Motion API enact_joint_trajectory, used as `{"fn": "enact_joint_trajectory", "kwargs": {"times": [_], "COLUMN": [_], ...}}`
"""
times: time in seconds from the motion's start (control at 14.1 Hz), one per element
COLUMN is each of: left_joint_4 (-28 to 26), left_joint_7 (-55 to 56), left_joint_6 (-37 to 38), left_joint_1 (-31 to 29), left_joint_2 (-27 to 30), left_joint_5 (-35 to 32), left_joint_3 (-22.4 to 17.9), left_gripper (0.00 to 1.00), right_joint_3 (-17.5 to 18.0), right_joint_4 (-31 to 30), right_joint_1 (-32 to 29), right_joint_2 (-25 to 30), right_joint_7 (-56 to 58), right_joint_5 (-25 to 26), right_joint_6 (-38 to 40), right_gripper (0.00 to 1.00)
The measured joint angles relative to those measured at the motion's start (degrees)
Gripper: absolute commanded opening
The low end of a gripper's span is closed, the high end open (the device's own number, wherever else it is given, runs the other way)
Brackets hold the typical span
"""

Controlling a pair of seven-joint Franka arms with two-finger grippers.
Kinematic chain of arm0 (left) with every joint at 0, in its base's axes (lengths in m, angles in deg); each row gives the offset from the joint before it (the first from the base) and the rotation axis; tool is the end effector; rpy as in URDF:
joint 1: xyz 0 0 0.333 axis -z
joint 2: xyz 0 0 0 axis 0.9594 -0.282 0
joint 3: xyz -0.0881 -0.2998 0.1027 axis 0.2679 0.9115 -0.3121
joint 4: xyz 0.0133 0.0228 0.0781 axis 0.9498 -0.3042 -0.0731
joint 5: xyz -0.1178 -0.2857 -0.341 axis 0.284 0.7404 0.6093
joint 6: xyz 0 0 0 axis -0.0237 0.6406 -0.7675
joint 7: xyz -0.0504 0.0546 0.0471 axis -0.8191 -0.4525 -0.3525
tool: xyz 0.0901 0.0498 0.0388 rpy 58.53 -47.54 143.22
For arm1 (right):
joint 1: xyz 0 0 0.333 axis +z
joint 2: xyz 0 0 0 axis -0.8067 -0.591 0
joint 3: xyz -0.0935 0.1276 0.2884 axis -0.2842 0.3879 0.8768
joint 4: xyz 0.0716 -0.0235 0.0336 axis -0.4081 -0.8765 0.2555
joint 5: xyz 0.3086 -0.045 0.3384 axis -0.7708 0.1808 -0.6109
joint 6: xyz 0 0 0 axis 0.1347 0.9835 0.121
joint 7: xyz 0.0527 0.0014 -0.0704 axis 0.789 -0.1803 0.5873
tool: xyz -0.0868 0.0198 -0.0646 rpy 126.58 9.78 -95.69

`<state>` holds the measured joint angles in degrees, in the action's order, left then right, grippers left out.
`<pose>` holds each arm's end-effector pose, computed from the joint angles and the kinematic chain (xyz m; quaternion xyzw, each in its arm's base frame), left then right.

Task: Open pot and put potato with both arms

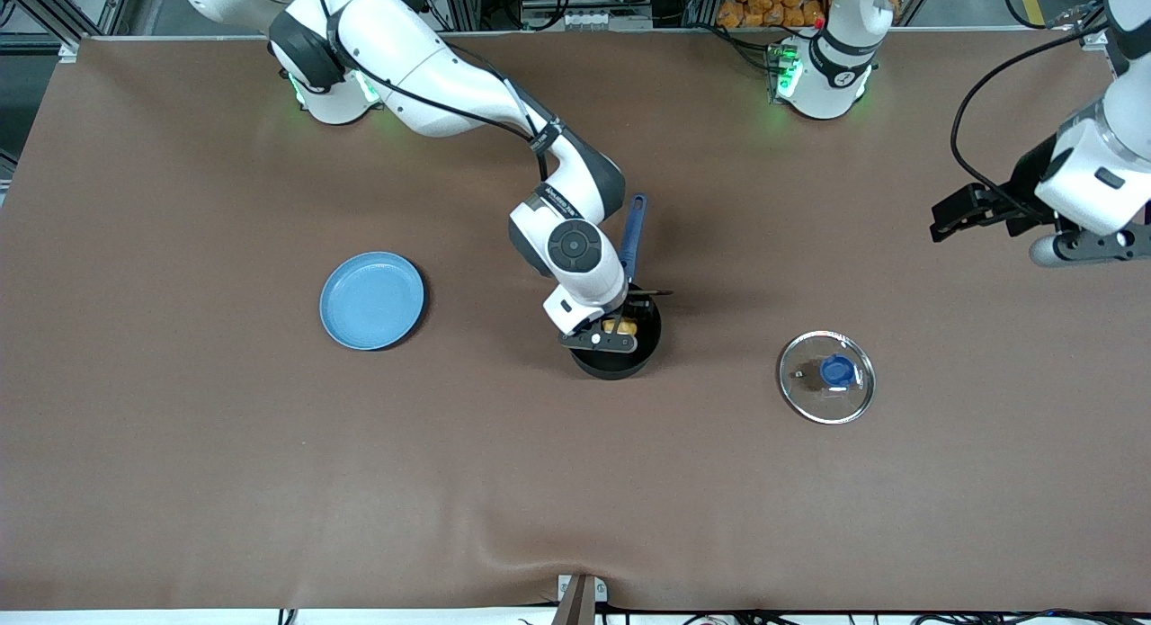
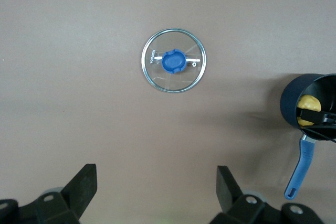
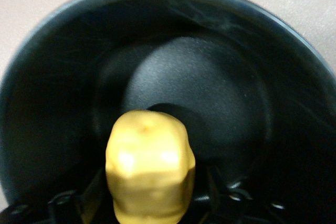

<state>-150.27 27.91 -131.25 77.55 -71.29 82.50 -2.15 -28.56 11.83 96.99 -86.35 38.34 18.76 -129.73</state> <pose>0.6186 -0.0705 0.6029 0.9990 0.0409 -0.0120 0.0137 0.5914 0.6124 0.1755 -0.9918 0.0717 0.0266 0.1020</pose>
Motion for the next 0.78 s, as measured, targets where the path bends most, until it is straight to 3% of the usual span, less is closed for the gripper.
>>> {"fn": "enact_joint_trajectory", "kwargs": {"times": [0.28, 0.57, 0.78], "left_joint_4": [-5.8, -6.5, -6.5], "left_joint_7": [-3.2, -3.6, -3.6], "left_joint_6": [-1.4, -1.7, -1.7], "left_joint_1": [0.1, -0.1, -0.1], "left_joint_2": [5.9, 6.2, 5.4], "left_joint_5": [0.0, 0.4, 0.8], "left_joint_3": [-1.6, -1.7, -1.7], "left_gripper": [1.0, 1.0, 1.0], "right_joint_3": [-0.4, -0.5, -0.6], "right_joint_4": [2.1, 5.9, 10.4], "right_joint_1": [-0.2, -2.4, -4.7], "right_joint_2": [0.9, 4.4, 6.9], "right_joint_7": [0.0, 0.0, 0.0], "right_joint_5": [0.0, 0.0, 0.0], "right_joint_6": [3.6, 8.4, 16.5], "right_gripper": [1.0, 1.0, 1.0]}}
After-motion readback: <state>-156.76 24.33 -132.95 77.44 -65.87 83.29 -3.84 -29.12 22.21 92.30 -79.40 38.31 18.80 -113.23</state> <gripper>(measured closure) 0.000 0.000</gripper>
